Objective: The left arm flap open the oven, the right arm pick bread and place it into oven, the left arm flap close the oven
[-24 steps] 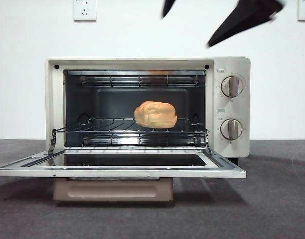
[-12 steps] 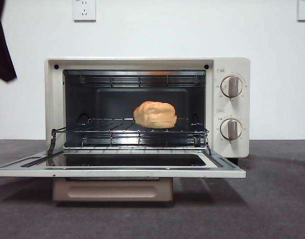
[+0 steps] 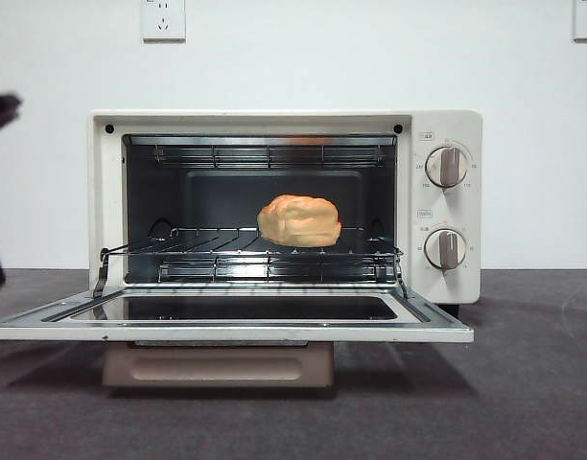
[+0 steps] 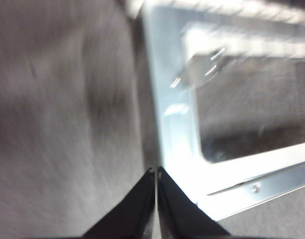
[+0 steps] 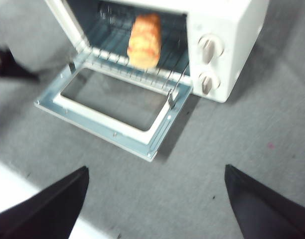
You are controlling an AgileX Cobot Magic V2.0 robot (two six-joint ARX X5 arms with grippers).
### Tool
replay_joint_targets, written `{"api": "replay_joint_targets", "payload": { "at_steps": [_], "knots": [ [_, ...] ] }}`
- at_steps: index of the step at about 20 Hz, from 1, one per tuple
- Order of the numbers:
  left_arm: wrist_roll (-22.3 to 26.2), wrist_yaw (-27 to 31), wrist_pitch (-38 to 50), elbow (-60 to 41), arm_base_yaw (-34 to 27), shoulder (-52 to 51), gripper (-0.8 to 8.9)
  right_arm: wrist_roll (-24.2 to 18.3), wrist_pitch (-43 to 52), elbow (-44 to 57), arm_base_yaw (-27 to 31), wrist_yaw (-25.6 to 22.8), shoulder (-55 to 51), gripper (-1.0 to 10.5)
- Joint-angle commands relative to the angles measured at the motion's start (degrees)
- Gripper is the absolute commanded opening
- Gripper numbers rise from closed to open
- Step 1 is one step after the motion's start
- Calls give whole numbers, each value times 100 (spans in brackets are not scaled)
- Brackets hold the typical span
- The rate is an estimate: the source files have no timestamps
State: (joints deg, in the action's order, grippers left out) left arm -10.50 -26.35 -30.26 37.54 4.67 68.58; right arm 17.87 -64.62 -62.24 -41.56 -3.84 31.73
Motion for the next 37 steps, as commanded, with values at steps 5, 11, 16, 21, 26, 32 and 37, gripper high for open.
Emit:
{"api": "replay_joint_targets", "payload": {
  "at_steps": [5, 11, 16, 21, 26, 32, 37],
  "knots": [
    [-763, -339, 730, -979, -15, 116, 11, 118, 28, -111, -46, -76, -120, 433],
    [-933, -968, 918, -1012, -17, 299, 11, 118, 33, -109, -46, -229, -120, 433],
    [-1023, -1222, 1023, -1012, -17, 422, 11, 122, 133, -109, -46, -227, -120, 433],
    [-1241, -1318, 1187, -1010, -20, 422, 11, 168, 153, -109, -46, -225, -120, 433],
    [-1478, -1937, 1539, -1005, -28, 407, 11, 273, 155, -109, -46, -225, -120, 433],
    [-2291, -2138, 2415, -984, -28, 208, 11, 356, 155, -109, -46, -225, -116, 433],
    [-3239, -2138, 3475, -894, -28, 107, 11, 404, 155, -109, -46, -225, -116, 433]
  ]
}}
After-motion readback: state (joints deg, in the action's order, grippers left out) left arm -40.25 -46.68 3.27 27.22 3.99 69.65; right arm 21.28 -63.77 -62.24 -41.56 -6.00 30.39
